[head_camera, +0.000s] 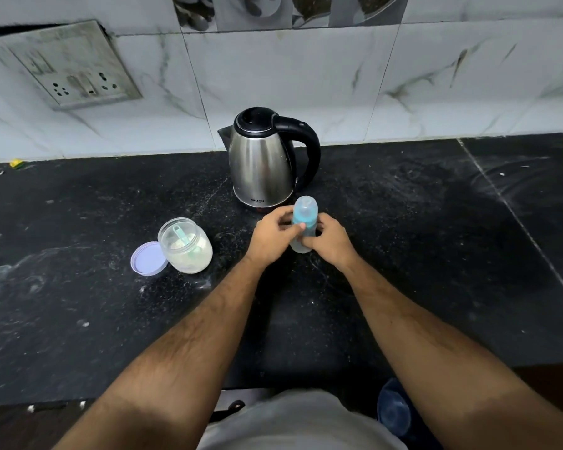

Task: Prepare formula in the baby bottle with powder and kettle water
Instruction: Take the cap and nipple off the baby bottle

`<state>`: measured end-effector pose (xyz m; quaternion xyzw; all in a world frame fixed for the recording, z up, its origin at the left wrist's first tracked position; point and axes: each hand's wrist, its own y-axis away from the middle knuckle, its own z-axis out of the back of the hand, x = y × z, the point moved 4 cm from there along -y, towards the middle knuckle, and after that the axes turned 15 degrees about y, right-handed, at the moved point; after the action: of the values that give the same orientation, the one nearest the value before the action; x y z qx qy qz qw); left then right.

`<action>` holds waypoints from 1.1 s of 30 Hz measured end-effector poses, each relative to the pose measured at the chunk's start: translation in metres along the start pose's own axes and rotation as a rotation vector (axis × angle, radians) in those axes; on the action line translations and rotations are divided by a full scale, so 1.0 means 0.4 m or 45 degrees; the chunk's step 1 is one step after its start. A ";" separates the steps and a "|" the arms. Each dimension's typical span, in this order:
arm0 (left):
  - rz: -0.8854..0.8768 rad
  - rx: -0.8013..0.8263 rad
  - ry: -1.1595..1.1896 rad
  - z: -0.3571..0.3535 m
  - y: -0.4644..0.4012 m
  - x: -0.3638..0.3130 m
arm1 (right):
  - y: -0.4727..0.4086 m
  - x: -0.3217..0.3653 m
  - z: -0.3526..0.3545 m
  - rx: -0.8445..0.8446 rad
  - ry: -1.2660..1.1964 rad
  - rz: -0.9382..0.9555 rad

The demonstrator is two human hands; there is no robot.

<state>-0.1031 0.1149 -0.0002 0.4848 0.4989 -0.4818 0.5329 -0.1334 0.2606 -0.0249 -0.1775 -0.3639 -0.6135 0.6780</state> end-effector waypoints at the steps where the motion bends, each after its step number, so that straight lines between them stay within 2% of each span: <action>1: -0.014 -0.001 0.016 -0.001 0.010 -0.001 | 0.015 -0.005 -0.001 0.012 -0.041 0.010; 6: 0.016 0.015 0.065 0.005 0.057 0.001 | 0.093 -0.026 -0.017 0.057 -0.260 0.062; 9: 0.068 0.083 0.241 0.016 0.074 -0.009 | 0.134 -0.020 -0.020 0.126 -0.353 0.065; 14: 0.149 0.324 0.416 0.033 0.089 -0.054 | 0.194 0.006 -0.022 0.325 -0.461 0.106; 17: 0.170 0.370 0.423 0.032 0.096 -0.064 | 0.216 0.017 -0.025 0.376 -0.465 0.129; 20: 0.152 0.310 0.410 0.032 0.106 -0.066 | 0.226 0.023 -0.034 0.304 -0.431 0.134; 27: 0.102 0.060 0.402 0.024 0.124 -0.064 | 0.243 0.026 -0.058 -0.023 -0.226 0.041; 33: 0.118 0.091 0.386 0.016 0.123 -0.062 | 0.255 0.000 -0.071 -0.081 -0.205 0.005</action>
<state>-0.0547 0.1126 0.0264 0.5931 0.5331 -0.3956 0.4555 -0.0275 0.2598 -0.0230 -0.2485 -0.3973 -0.6070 0.6418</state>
